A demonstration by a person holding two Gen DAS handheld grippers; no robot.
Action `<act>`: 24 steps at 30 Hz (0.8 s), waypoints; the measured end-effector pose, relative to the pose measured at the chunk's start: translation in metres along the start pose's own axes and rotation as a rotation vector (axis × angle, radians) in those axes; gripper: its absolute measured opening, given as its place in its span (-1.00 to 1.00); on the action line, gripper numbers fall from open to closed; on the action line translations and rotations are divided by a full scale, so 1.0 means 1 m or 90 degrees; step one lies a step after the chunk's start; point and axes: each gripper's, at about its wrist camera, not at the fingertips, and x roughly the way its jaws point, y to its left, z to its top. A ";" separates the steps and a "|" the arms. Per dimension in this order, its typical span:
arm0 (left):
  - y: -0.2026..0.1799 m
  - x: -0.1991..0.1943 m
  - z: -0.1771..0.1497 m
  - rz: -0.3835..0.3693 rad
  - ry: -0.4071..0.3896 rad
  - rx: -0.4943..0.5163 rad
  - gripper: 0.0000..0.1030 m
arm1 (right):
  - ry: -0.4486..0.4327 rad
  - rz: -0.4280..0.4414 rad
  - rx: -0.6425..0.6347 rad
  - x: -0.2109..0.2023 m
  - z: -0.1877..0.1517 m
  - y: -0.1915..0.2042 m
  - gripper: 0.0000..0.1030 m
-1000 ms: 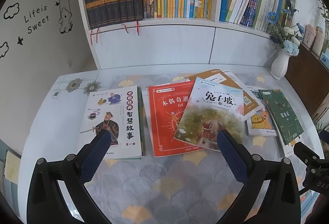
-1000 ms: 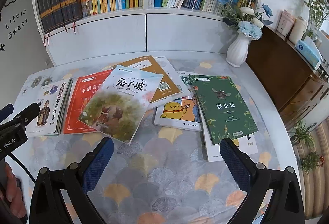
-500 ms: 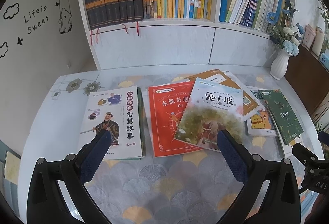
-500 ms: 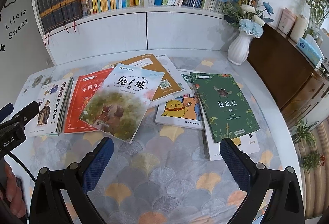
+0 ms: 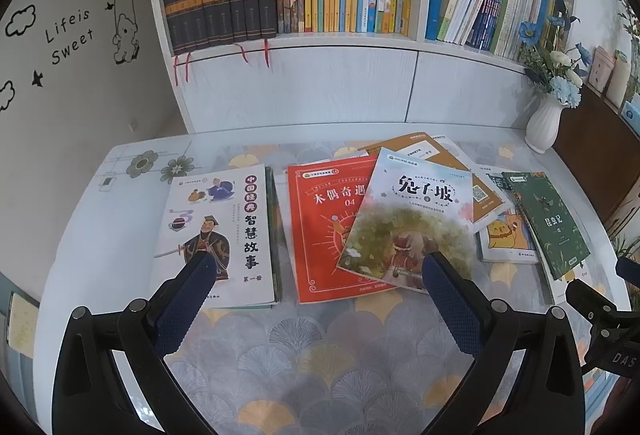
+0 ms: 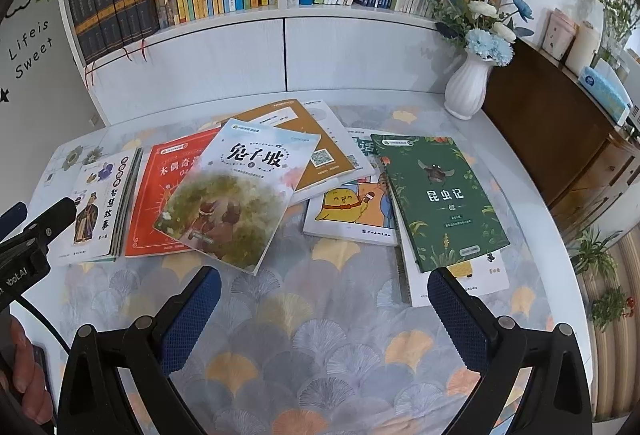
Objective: Organize books
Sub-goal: 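Move both tools toward the books on the table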
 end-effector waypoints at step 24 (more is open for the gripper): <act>-0.005 0.007 -0.001 0.000 0.012 0.015 0.99 | 0.013 0.006 0.012 0.009 -0.001 0.000 0.99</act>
